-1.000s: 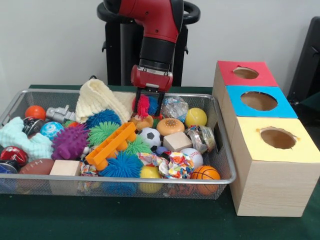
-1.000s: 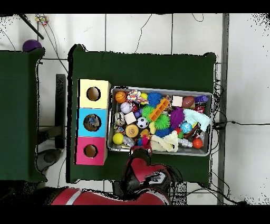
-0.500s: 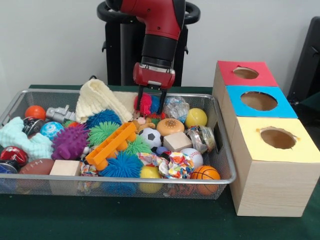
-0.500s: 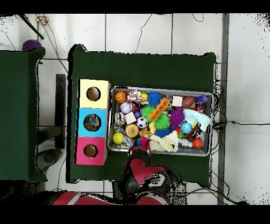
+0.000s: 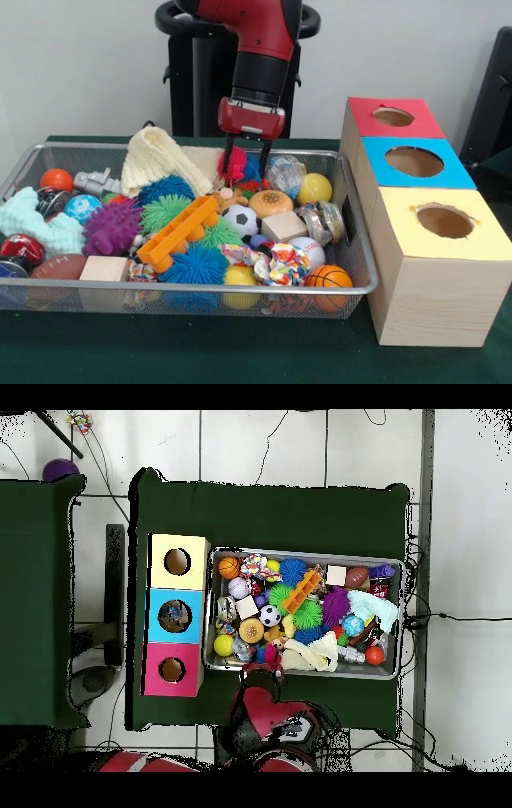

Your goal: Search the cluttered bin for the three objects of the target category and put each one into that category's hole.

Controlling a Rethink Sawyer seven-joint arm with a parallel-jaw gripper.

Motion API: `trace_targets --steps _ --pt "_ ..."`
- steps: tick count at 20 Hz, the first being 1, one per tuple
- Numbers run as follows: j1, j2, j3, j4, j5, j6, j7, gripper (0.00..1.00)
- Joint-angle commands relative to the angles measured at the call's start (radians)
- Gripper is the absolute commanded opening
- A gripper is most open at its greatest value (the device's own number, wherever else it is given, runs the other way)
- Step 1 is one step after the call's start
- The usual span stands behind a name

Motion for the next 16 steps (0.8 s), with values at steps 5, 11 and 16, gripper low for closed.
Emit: trace_targets --steps 5,11,16 --pt "0.057 0.048 0.167 0.008 0.088 0.126 0.183 1.00" --pt "0.074 0.035 0.189 0.013 0.090 0.137 0.185 1.00" --pt "0.105 0.037 0.197 0.029 0.102 0.126 0.190 1.00"
